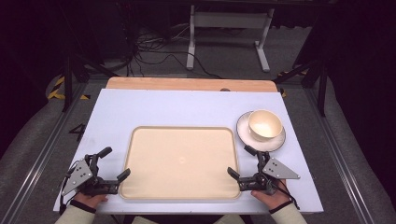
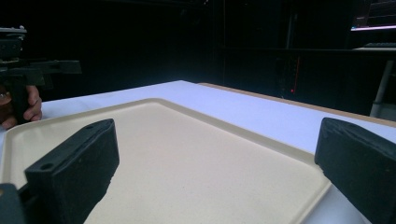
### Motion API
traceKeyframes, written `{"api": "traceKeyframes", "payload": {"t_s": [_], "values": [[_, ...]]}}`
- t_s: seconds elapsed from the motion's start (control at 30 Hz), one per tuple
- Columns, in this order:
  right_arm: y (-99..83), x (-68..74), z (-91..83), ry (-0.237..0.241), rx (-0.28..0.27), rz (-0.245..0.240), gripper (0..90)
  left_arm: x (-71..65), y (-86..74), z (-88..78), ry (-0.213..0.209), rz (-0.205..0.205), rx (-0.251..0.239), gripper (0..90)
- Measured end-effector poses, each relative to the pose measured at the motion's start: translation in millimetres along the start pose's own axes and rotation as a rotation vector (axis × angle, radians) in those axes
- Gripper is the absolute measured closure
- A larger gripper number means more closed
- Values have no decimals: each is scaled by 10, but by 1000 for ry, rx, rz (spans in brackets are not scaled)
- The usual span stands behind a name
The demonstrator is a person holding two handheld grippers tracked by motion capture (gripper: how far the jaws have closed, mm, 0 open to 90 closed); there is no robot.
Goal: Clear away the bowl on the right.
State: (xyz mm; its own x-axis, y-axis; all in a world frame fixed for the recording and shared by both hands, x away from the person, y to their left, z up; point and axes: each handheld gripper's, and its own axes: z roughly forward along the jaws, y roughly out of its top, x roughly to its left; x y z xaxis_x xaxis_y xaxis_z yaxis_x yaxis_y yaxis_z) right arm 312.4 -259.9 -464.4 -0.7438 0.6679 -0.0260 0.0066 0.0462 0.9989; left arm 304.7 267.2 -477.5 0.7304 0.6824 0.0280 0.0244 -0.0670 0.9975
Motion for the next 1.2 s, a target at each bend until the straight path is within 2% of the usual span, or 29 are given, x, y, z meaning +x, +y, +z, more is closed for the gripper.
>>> {"api": "traceKeyframes", "payload": {"t_s": [0.8,1.07,1.2], "values": [[8,-1,22,-14,20,10,4,0,0,2,1,-1,-1,2],[11,-3,30,-2,30,3,77,0,0,2,1,-1,-1,2],[12,-1,30,-1,30,4,147,0,0,2,1,-1,-1,2]]}}
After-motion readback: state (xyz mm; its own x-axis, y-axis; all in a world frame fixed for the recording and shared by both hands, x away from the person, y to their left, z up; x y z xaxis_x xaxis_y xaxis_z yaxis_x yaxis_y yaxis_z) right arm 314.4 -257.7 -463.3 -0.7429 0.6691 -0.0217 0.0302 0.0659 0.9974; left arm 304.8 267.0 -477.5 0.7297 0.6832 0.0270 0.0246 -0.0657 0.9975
